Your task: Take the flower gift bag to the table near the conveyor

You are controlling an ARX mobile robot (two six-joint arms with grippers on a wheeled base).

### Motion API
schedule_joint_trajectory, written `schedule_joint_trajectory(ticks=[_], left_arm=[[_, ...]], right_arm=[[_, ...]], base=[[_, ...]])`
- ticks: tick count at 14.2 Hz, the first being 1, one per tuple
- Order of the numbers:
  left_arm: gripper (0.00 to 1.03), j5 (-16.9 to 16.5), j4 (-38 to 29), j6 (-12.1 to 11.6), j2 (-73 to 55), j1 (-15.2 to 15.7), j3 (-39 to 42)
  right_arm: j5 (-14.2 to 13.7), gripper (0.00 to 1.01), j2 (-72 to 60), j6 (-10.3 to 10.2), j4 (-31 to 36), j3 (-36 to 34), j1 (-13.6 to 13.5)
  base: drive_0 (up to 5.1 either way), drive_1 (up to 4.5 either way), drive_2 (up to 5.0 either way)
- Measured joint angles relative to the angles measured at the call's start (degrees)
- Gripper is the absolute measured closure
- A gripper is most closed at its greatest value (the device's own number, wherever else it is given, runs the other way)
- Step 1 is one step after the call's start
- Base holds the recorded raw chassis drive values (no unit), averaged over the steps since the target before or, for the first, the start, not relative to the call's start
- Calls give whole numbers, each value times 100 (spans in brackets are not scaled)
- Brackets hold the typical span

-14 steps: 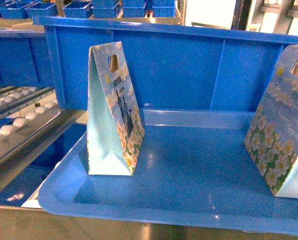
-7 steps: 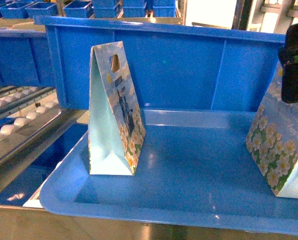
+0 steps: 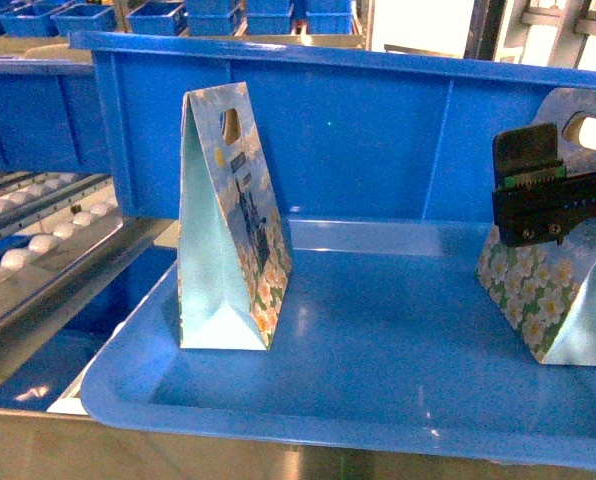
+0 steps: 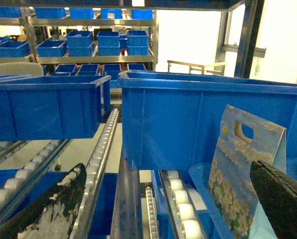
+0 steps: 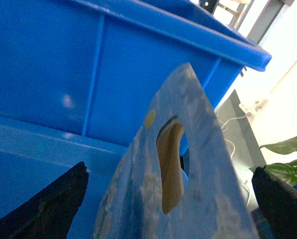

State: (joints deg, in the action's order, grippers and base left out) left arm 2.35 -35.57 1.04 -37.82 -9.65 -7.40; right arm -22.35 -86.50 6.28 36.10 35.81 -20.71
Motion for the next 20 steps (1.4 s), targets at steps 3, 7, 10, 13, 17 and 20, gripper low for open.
schedule_joint_trajectory(ticks=[3, 7, 10, 13, 17, 20], left_arm=[[5, 0, 0, 0, 0, -2, 0], [5, 0, 2, 0, 0, 0, 0], [5, 0, 2, 0, 0, 0, 0], [5, 0, 0, 0, 0, 0, 0], [5, 0, 0, 0, 0, 0, 0], [5, 0, 0, 0, 0, 0, 0]], right_arm=[[-79, 3, -83, 0, 55, -15, 92], [-107, 49, -76, 68, 173, -98, 85], [76, 99, 17, 92, 330, -197, -4], [186, 99, 431, 90, 243, -382, -76], [223, 99, 695, 87, 212, -496, -114], [284, 99, 1215, 85, -20, -647, -199]], base=[[0, 0, 0], [0, 0, 0], [0, 0, 0], [0, 0, 0], [0, 0, 0], [0, 0, 0]])
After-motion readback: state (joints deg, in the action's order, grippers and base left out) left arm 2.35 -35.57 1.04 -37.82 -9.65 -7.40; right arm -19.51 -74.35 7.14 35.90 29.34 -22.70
